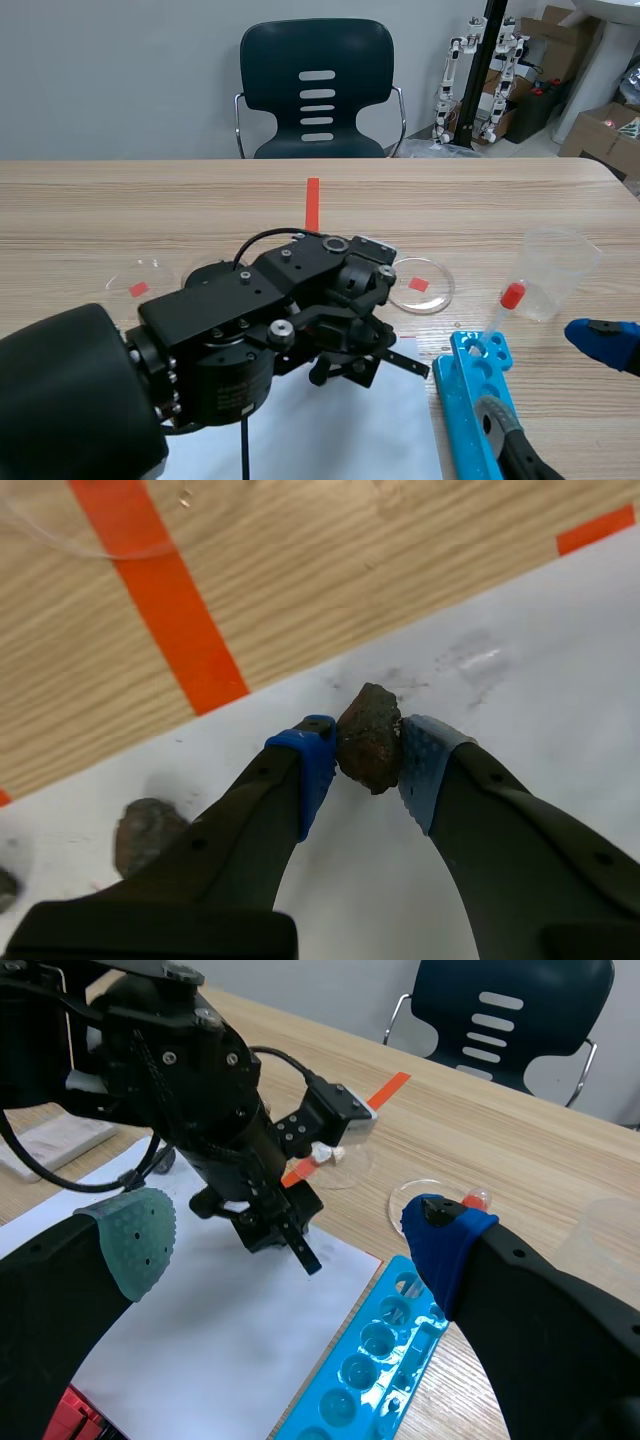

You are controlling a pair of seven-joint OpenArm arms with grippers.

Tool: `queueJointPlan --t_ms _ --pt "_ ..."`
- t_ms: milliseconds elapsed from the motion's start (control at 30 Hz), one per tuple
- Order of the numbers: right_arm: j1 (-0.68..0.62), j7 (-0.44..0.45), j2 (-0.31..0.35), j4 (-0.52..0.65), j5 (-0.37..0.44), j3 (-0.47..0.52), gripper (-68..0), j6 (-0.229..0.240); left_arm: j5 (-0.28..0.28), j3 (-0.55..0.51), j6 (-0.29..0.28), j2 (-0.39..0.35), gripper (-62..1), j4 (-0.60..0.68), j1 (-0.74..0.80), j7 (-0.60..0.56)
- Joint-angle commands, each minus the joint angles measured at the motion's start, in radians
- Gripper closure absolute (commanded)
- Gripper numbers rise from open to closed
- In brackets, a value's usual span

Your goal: Pick up the right mineral with the left hand

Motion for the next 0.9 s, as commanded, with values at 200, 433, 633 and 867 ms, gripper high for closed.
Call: queueJointPlan --t_ms 200,433,633,867 --pt "0.009 0.019 0.000 0.006 0.003 0.011 -47.5 -0.003 0.005 -0.004 0.005 -0.159 -14.5 0.261 0.029 -0.139" --pt "0.009 0.019 0.000 0.006 0.003 0.011 -47.5 -0.003 0.004 -0.023 0.005 -0.346 -14.5 0.465 0.157 -0.437" --pt "0.009 0.019 0.000 0.006 0.003 0.011 -47.5 -0.003 0.004 -0.135 0.005 -0.504 -14.5 0.605 0.289 -0.554" --pt "0.009 0.019 0.000 0.006 0.003 0.011 -47.5 -0.003 0.004 -0.348 -0.129 -0.654 -14.5 0.716 0.493 -0.713"
